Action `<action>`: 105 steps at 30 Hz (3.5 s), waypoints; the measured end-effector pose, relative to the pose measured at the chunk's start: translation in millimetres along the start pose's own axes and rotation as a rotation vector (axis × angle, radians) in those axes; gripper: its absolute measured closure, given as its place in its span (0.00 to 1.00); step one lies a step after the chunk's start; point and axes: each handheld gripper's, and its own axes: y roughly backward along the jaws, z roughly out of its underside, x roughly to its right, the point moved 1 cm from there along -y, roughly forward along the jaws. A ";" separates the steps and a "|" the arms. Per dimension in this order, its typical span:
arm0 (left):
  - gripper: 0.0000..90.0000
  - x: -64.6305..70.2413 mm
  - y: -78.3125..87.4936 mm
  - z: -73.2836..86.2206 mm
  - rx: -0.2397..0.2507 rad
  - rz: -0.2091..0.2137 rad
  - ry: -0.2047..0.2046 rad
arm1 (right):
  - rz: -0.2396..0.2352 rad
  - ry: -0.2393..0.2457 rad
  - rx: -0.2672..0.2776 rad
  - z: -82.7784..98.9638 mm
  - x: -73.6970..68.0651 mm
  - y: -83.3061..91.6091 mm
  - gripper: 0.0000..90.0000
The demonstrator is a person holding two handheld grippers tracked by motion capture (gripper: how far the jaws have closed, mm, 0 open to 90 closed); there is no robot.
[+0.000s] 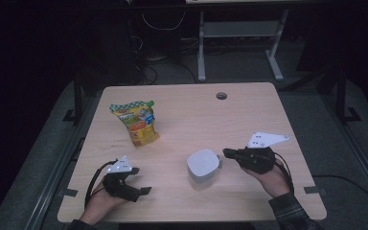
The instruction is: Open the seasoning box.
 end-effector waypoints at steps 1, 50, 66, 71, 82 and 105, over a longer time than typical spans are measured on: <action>0.09 -0.1 -0.1 0.2 0.000 0.001 0.001 | 0.000 0.000 0.000 0.0 0.0 0.0 1.00; 0.10 0.9 1.6 1.1 -0.010 0.002 -0.017 | -0.076 0.045 -0.023 -12.2 -5.7 -21.5 1.00; 0.10 1.0 0.9 1.3 -0.009 0.003 -0.014 | -0.077 0.036 -0.019 -10.9 -3.8 -20.9 1.00; 0.10 0.8 0.8 1.1 -0.011 0.002 -0.017 | -0.078 0.035 -0.012 -10.0 -2.3 -20.9 1.00; 0.10 1.0 0.6 1.0 -0.010 0.002 -0.016 | -0.059 0.022 -0.025 -5.5 2.4 -21.4 1.00; 0.10 0.8 1.1 1.0 -0.012 0.001 -0.018 | -0.059 0.001 -0.061 4.6 7.1 -25.8 1.00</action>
